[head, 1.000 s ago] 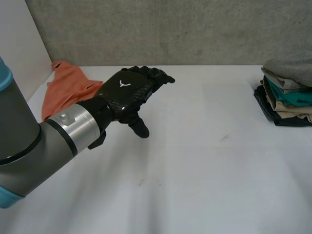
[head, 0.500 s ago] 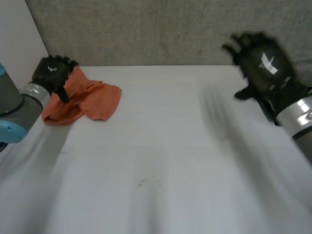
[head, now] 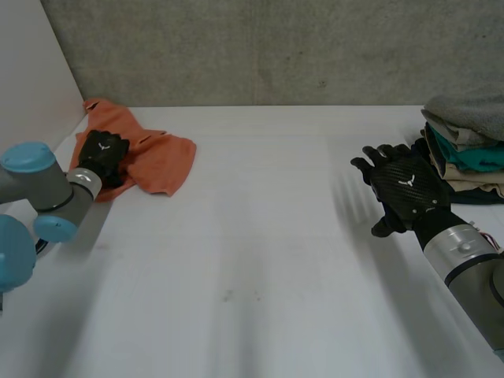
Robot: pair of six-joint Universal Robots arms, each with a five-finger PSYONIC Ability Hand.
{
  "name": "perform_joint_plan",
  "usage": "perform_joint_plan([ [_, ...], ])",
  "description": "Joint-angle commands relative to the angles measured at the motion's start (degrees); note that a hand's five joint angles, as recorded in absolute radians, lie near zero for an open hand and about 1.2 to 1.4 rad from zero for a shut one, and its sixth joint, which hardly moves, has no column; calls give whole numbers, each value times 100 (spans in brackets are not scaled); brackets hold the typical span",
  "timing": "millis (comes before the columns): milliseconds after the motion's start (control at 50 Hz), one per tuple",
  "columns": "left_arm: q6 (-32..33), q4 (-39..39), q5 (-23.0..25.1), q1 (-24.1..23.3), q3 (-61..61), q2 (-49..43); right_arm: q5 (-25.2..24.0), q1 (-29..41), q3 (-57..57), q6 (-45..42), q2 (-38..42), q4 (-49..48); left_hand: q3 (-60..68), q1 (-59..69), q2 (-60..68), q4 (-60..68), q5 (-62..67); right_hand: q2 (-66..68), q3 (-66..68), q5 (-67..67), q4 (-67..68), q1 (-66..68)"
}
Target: Fold the laundry.
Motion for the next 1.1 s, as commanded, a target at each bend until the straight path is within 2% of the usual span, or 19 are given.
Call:
perform_joint_plan([
  [20, 0, 52, 136, -40, 106, -88, 7, 2, 0, -12, 42, 7, 3737, 3518, 3715, 3798, 4662, -268, -239, -331, -367, -187],
  [300, -9, 105, 251, -76, -35, -18, 7, -7, 0, -21, 138, 86, 3737, 3518, 3715, 3799, 4662, -268, -239, -331, -367, -187],
  [380, -52, 114, 242, -321, -596, 508, 7, -7, 0, -21, 138, 86, 3737, 3518, 3715, 3799, 4662, -268, -239, -331, -367, -187],
  [440, -167, 306, 268, -541, -1351, 1308, 7, 2, 0, -21, 138, 86, 3737, 3518, 3715, 3799, 4662, -268, -239, -331, -367, -187],
  [520, -842, 807, 295, -901, -2388, 2353, 7, 2, 9, -21, 138, 86, 3737, 3518, 3715, 3799, 4662, -268, -239, -331, -367, -187],
  [540, -1279, 956, 303, -1119, -2756, 2816, 7, 2, 9, -21, 138, 86, 3737, 3518, 3715, 3799, 4662, -268, -239, -331, -367, -187],
  [620, -2308, 1194, 365, -1621, -3574, 3697, 7, -7, 9, -21, 130, 121, 3737, 3518, 3715, 3799, 4662, -268, -239, -331, -367, -187],
  [700, -2759, 1352, 540, -1894, -3954, 3981, -1, -15, 9, -30, 130, 139, 3737, 3518, 3715, 3799, 4662, -268, -239, -331, -367, -187],
  [740, -2742, 1379, 532, -1983, -4016, 3972, -10, -24, 0, -30, 130, 139, 3737, 3518, 3715, 3799, 4662, -268, -239, -331, -367, -187],
  [800, -2523, 1441, 453, -2062, -3920, 3841, -10, -59, 9, -38, 130, 156, 3737, 3518, 3715, 3799, 4662, -268, -239, -331, -367, -187],
  [840, -2269, 1476, 383, -2053, -3745, 3578, -10, -68, 9, -47, 121, 191, 291, 73, 269, 353, 1216, -268, -239, -331, -367, -187],
  [860, -1920, 1433, 295, -2036, -3509, 3255, -10, -68, 9, -56, 121, 209, -1108, -1327, -1130, -1046, -183, -268, -239, -331, -367, -187],
  [920, -1242, 1353, 189, -1913, -3253, 2875, -19, -68, 9, -56, 121, 262, -1340, -1558, -1362, -1278, -415, -268, -239, -331, -367, -187],
  [1000, 232, 810, 224, -1212, -3103, 2523, -28, -68, 9, -56, 121, 262, -1593, -1812, -1615, -1532, -668, -268, -239, -331, -367, -187],
  [1100, 1142, 325, 251, -841, -2910, 2119, -28, -59, 0, -56, 121, 262, -1476, -1694, -1498, -1414, -551, -268, -239, -331, -367, -187],
])
